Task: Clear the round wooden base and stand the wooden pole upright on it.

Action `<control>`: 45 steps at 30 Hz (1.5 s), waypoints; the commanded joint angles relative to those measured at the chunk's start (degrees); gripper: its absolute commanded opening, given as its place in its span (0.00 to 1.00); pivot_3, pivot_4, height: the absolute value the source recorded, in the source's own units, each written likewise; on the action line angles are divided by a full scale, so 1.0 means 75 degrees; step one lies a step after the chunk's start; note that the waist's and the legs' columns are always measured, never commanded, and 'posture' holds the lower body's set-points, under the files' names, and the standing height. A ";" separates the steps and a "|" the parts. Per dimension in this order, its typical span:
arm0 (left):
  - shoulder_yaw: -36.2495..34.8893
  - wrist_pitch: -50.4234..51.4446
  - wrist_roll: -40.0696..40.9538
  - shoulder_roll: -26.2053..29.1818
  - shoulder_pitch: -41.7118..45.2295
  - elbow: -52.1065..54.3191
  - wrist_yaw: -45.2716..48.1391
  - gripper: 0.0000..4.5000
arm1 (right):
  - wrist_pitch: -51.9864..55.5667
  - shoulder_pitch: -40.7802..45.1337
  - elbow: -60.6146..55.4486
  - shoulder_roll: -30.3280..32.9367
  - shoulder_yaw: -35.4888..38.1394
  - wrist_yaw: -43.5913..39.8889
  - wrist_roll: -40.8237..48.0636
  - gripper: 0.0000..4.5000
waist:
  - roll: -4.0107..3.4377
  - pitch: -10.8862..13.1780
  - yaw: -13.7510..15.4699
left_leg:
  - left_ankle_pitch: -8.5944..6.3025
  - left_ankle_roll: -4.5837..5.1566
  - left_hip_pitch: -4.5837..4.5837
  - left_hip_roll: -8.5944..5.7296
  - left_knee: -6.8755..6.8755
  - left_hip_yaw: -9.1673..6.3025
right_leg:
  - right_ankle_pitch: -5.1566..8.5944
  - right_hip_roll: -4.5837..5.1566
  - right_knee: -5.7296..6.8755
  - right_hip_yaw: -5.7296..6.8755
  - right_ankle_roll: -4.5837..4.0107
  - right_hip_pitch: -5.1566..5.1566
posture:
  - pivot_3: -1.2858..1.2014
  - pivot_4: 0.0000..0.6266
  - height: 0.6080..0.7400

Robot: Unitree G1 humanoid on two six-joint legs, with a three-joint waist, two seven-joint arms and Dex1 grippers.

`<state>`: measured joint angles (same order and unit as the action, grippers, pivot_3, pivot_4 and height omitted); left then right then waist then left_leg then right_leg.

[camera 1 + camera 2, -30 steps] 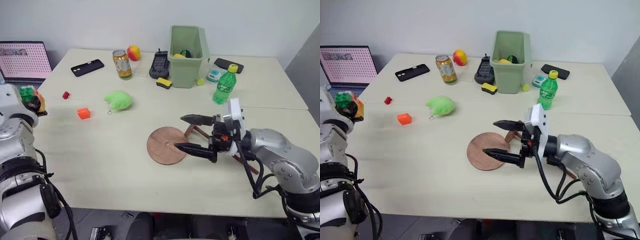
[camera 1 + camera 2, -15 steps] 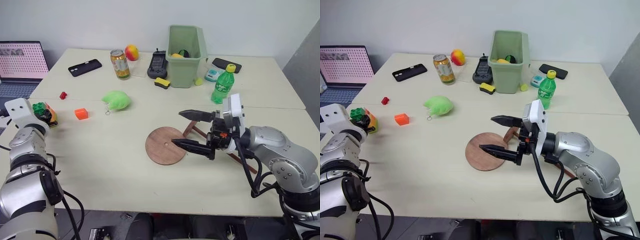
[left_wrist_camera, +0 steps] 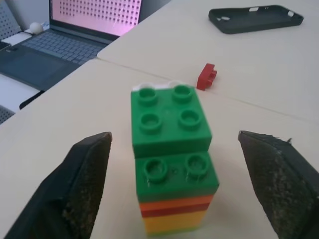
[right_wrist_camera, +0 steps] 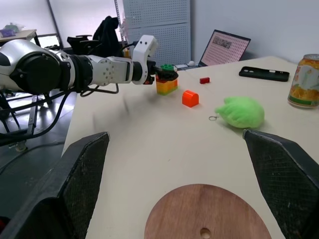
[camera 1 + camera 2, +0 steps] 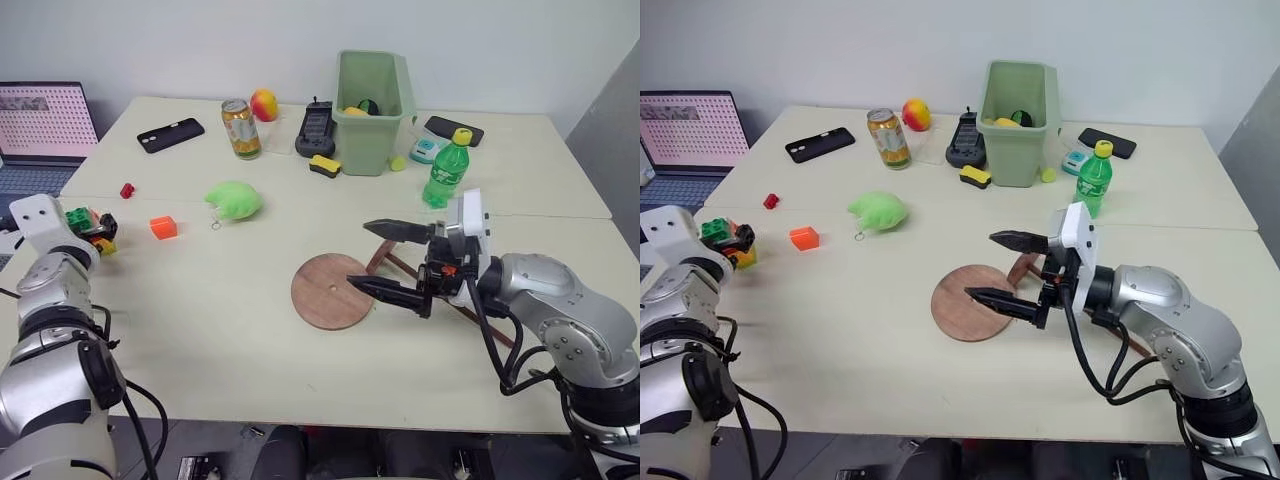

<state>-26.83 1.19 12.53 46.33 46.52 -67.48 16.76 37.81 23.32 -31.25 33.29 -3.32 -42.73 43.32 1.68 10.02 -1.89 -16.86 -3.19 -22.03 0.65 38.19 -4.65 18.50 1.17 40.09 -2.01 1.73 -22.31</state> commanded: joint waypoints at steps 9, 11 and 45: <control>0.0159 0.4543 0.2535 0.0648 -0.2690 0.9673 0.1592 0.99 | 0.0150 0.0499 0.0934 0.0471 0.0954 -0.0173 0.0133 1.00 | 0.0003 0.0003 0.0048 | 0.0000 -0.0002 -0.0001 0.0013 0.0002 -0.0003 | -0.0001 0.0007 0.0003 -0.0037 -0.0001 0.0001 | 0.52 0.24 1.00; 0.0561 0.4962 0.3013 0.0463 -0.2640 1.0387 0.1918 0.99 | 0.0525 0.0839 0.1238 0.0605 0.1138 -0.0159 0.0356 1.00 | -0.0012 0.0001 0.0114 | 0.0001 -0.0002 0.0004 -0.0004 0.0008 -0.0008 | -0.0002 0.0015 0.0002 -0.0031 -0.0001 0.0018 | 0.52 0.24 1.00; 0.3138 0.5048 0.3973 -0.0250 -0.3949 1.3690 0.4235 0.99 | 0.3702 0.5357 0.6982 0.0872 -0.4192 -0.3316 -0.3271 1.00 | -0.0052 0.0015 0.0002 | -0.0002 0.0006 -0.0004 0.0005 0.0001 0.0015 | -0.0002 -0.0001 -0.0012 -0.0041 -0.0002 -0.0003 | 0.52 0.24 1.00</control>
<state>-1.51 38.77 40.64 44.51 17.25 32.93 49.28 64.91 61.65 20.22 40.10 -35.05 -66.42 19.65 1.29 10.13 -1.88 -16.87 -3.15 -22.06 0.69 38.19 -4.54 18.49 1.15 40.00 -2.31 1.71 -22.33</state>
